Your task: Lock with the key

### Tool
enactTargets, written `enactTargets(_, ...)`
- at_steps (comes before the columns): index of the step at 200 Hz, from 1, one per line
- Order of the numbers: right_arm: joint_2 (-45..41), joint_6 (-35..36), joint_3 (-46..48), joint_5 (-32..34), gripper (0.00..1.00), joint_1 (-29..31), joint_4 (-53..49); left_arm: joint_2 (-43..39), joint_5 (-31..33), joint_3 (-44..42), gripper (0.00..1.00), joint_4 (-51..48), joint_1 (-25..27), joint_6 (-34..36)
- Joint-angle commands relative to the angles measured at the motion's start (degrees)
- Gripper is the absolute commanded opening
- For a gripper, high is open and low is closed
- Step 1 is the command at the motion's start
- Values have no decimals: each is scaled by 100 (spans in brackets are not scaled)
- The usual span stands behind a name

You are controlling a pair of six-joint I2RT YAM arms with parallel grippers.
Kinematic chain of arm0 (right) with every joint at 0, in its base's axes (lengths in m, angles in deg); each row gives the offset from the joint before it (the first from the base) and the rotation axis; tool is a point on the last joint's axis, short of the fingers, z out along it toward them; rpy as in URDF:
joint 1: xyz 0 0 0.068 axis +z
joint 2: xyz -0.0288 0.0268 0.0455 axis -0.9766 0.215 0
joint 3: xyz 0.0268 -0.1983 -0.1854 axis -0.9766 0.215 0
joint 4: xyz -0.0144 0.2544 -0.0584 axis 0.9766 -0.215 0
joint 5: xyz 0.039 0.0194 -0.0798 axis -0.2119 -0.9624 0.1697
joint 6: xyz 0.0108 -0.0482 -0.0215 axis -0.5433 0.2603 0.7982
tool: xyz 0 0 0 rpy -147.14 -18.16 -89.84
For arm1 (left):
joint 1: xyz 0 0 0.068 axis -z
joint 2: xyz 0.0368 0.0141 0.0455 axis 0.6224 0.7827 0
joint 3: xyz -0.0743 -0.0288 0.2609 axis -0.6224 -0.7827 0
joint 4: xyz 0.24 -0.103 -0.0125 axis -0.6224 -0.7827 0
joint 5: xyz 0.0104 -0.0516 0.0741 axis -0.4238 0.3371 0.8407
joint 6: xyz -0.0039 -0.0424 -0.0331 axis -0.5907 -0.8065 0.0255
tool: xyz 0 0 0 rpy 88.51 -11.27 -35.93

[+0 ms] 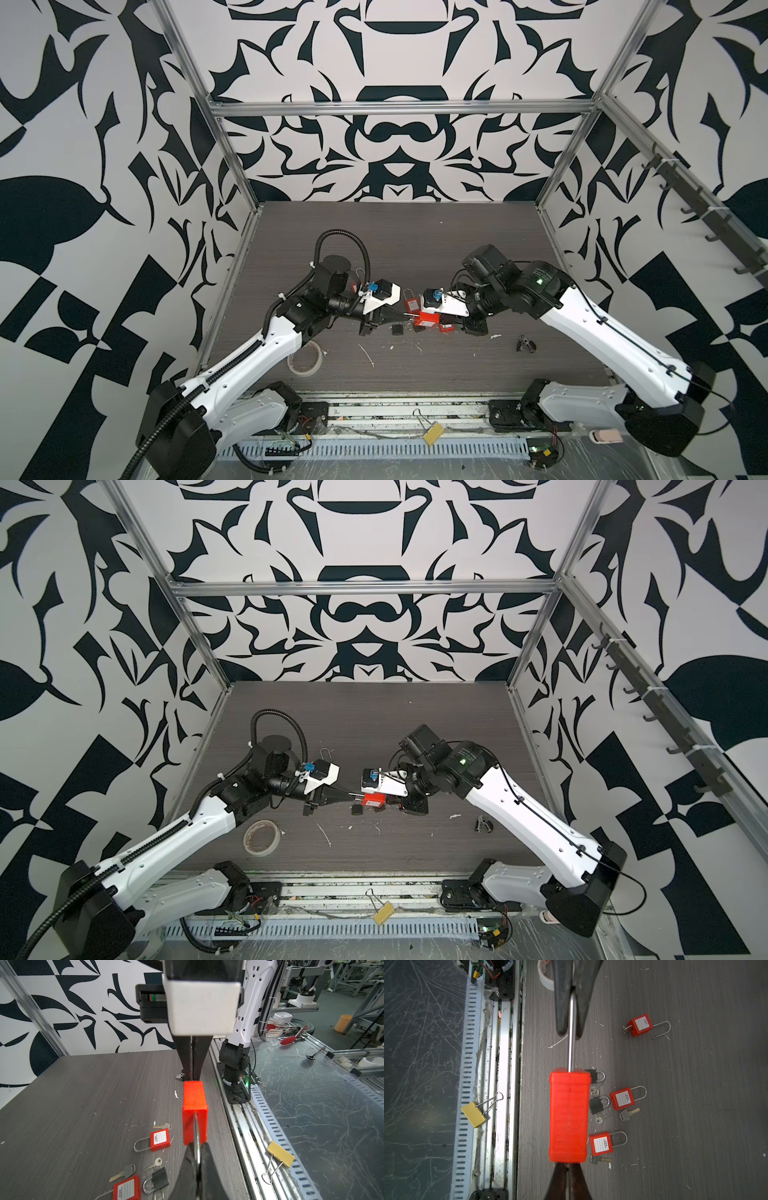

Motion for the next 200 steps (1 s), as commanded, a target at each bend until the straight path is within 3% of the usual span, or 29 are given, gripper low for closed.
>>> enactTargets(1,-40,379,78,42,0,-283,-686,6,-20,174,0,-225,-53,194)
enactTargets(101,215,1084,-131,674,0,-437,-628,762,4,718,0,-762,-163,288)
enactTargets(130,249,1076,-199,182,0,-548,-830,878,-192,772,0,-687,-251,320)
enactTargets(155,532,1045,-438,-420,0,-668,-1213,801,-96,761,0,-645,-243,782)
enactTargets(200,938,1139,-575,-705,0,-744,-1429,876,48,811,0,-678,-251,1427)
